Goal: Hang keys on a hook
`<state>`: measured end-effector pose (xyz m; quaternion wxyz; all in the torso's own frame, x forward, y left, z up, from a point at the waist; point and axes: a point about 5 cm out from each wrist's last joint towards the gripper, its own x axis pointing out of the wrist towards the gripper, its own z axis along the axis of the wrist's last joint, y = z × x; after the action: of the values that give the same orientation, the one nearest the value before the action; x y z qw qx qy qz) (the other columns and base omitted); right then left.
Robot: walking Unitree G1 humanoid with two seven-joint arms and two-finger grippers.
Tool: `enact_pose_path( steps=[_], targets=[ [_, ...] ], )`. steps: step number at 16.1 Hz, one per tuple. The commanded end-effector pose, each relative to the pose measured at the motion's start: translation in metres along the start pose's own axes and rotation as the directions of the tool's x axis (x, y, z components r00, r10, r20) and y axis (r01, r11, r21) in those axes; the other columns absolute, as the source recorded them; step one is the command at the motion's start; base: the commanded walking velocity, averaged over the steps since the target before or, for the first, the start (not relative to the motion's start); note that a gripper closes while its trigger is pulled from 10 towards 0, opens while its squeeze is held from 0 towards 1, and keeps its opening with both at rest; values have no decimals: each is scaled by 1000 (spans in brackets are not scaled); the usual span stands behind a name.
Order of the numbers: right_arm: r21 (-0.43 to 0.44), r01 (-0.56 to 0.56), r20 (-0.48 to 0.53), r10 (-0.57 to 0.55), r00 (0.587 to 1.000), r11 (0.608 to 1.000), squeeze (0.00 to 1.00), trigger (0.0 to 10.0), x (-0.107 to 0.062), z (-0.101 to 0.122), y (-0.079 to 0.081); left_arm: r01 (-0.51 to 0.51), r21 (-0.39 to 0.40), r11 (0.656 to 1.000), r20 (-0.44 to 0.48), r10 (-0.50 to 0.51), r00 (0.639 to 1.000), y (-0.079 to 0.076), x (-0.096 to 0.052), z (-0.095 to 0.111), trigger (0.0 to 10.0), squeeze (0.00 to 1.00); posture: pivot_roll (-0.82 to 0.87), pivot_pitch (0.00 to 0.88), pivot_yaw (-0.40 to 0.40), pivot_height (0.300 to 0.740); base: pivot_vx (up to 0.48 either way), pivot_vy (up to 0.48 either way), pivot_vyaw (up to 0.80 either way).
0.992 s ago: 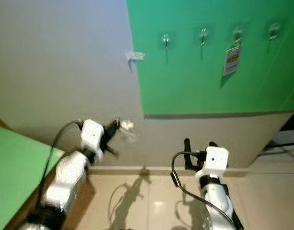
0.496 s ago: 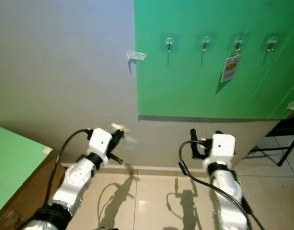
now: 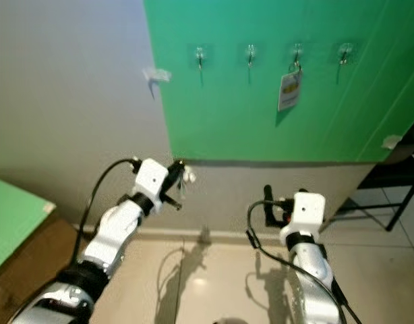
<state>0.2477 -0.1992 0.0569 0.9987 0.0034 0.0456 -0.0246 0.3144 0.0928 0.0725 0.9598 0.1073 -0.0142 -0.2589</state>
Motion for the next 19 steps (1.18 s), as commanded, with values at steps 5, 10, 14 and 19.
enact_pose_path(
  steps=[5,10,14,19],
  targets=[
    [-7,-8,13,8,1000,1000,0,10000,0,0,3,3,16,1000,65,-4,998,0,7,16,0,0,-207,0,72,740,174,285,0],
    [-4,-21,13,21,1000,1000,0,10000,1,-1,7,52,147,988,80,-64,995,-5,16,31,0,0,-205,0,74,740,435,115,0],
    [4,-27,8,27,1000,1000,0,10000,1,-4,10,138,216,967,40,-150,988,-18,22,33,0,0,-211,0,85,740,407,0,0],
    [10,-25,4,25,1000,1000,0,10000,0,-6,12,156,202,967,37,-167,985,-21,21,32,0,0,-212,0,92,740,0,0,0]
  ],
)
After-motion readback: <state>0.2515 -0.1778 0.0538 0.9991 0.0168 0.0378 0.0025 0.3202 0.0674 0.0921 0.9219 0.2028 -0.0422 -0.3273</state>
